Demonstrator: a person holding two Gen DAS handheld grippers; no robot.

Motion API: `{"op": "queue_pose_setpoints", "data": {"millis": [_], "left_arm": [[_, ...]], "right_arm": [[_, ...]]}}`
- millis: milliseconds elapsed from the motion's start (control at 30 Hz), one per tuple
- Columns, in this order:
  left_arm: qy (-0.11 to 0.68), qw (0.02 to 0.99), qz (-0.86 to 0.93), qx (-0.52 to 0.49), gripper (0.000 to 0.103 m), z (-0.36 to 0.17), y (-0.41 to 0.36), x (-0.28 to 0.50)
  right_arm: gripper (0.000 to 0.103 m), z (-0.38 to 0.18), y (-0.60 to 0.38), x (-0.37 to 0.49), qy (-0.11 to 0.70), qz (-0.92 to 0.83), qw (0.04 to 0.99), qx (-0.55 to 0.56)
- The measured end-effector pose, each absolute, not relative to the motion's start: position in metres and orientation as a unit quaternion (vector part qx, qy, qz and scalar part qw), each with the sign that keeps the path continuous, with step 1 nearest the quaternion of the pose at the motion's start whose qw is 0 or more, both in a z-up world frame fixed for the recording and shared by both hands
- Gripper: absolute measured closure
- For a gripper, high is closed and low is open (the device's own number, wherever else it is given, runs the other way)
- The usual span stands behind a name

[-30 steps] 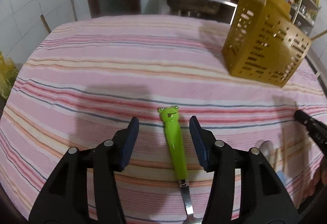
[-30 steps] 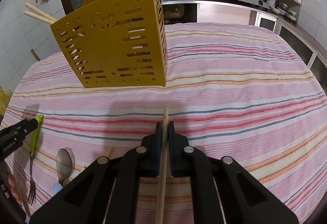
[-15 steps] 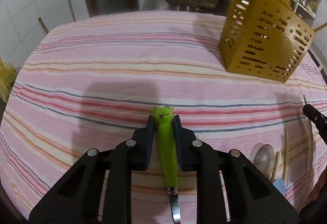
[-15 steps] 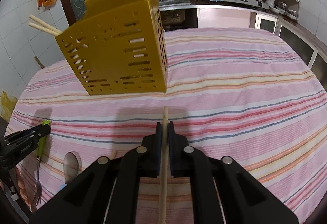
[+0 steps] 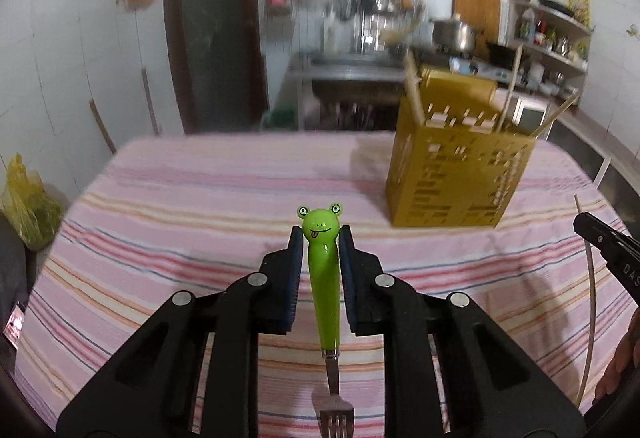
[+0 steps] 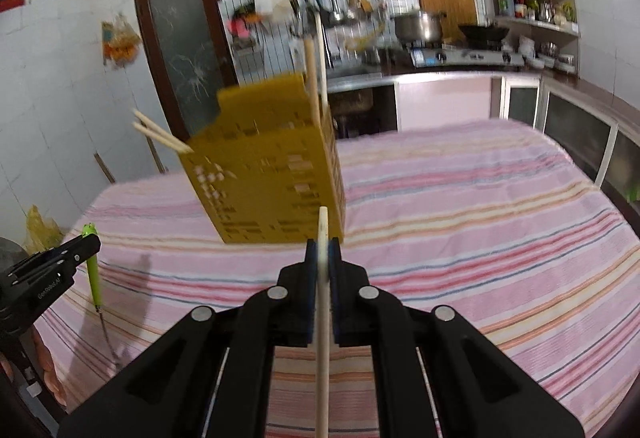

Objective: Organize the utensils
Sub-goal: 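Lift the frog fork toward the yellow holder while the right tool carries its chopstick there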

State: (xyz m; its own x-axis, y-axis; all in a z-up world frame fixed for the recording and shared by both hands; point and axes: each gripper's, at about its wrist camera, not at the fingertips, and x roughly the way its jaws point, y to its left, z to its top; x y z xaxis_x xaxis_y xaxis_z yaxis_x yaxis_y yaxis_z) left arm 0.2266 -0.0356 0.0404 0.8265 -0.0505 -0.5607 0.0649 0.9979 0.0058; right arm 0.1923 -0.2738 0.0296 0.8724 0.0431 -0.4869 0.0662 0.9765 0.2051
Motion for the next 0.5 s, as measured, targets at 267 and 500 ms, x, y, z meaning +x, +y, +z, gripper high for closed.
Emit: {"op": "queue_pose_setpoints", "data": {"millis": [267,500], "left_arm": [[0.244,0.969,-0.036,0.008,0.086,0.059,-0.033,0.193],[0.232,0.972,-0.037,-0.001,0.086,0.061,-0.024,0.179]], "right_arm": [[0.097,0.052,-0.271,0.159,0.175,0.002,0.979,0.101],[0.097,0.060,-0.268,0.143,0.150,0.001,0.984,0.094]]}}
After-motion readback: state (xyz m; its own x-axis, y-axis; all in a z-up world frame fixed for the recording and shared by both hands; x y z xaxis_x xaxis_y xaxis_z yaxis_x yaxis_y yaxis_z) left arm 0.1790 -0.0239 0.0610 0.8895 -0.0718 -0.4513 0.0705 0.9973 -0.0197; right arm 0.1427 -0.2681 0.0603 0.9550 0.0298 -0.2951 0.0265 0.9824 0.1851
